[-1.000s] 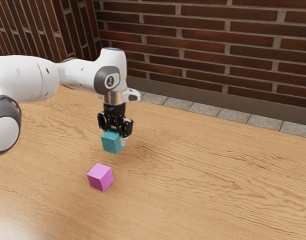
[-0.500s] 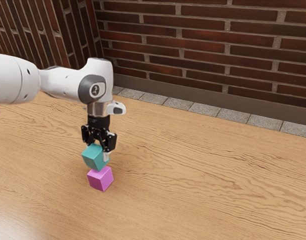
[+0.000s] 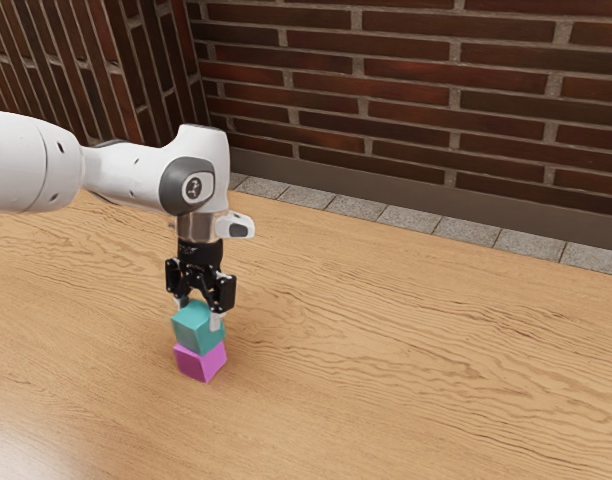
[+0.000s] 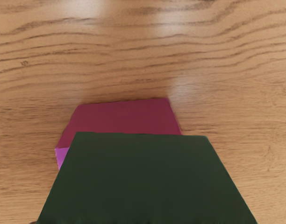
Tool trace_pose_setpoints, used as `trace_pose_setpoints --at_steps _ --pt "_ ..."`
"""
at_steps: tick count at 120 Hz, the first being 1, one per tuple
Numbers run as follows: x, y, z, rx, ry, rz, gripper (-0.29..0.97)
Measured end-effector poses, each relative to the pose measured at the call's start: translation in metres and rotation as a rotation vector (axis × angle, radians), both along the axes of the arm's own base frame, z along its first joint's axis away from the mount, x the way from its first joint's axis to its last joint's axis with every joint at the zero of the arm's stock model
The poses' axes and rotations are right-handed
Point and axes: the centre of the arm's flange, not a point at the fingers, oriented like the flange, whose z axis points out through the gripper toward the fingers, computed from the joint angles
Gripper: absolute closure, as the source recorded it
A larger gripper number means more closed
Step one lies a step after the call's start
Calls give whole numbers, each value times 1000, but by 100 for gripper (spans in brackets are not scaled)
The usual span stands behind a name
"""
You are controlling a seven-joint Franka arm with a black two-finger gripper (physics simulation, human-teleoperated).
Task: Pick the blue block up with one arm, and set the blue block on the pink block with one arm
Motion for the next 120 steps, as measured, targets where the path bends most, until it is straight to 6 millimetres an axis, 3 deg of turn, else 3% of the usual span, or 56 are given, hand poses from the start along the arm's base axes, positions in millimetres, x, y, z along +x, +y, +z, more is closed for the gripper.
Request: trace_pose_setpoints --at_steps 22,45,62,76,93,102,120 --pt "3 -3 16 -5 -31 -10 6" --pt "10 -4 72 -7 -134 -23 2" --pt "2 2 128 12 -229 -37 1" --pt "8 12 210 48 -354 -45 1" --pt "6 22 280 130 -406 -57 0" --pt "2 22 290 159 -387 -68 0" --pt "-3 20 284 191 -330 -82 0"
